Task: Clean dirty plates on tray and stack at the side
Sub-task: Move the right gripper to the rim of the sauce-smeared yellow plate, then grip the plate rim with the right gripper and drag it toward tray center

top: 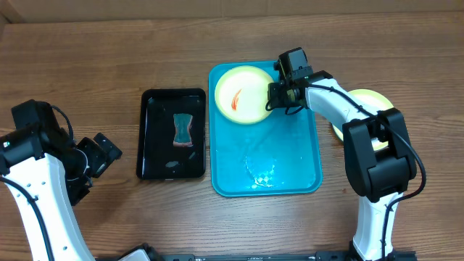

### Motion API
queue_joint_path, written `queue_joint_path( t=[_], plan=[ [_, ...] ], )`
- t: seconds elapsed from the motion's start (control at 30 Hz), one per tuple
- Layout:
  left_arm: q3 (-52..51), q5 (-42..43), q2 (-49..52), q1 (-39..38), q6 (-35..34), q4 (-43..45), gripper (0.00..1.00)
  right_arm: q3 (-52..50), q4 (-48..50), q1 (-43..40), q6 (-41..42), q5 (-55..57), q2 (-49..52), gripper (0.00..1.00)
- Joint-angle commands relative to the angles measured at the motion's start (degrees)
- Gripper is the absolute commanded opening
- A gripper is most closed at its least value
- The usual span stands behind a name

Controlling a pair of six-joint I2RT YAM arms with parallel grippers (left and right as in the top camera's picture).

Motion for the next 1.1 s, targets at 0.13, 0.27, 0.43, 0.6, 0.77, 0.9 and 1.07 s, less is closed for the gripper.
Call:
queue_joint_path(
  t=[0.13, 0.27, 0.43, 0.6, 0.77, 0.9, 1.07],
  plan=[
    [0.11, 0.61, -0.44, 0.22, 1.31, 0.02, 1.0, 0.35, -10.25, -0.26, 7.43, 0.68, -2.45, 0.04],
    [0.11, 0.61, -0.44, 0.22, 1.31, 0.02, 1.0, 0.85, -20.22, -0.42, 8.46, 0.55, -7.69, 0.04],
    [0.11, 0.61, -0.44, 0.22, 1.31, 0.02, 1.0, 0.85, -33.97, -0.33, 11.78, 0.7, -13.38, 0.04],
    [0.11, 0.61, -0.44, 0.22, 1.31, 0.0, 1.0, -2.86, -35.76, -0.07, 26.45, -1.29, -13.35, 0.04],
    [0.11, 0.61, -0.44, 0.22, 1.31, 0.02, 1.0, -11.91, -27.08, 0.07, 33.53, -9.4, -13.35, 0.04],
    [0.11, 0.61, -0.44, 0.22, 1.31, 0.04, 1.0, -16.98, -22.71, 0.09, 34.99, -9.42, -13.38, 0.04],
    [0.11, 0.61, -0.44, 0.22, 1.31, 0.04, 1.0, -15.87, -22.82, 0.07, 28.09, -6.16, -15.47, 0.25]
  ],
)
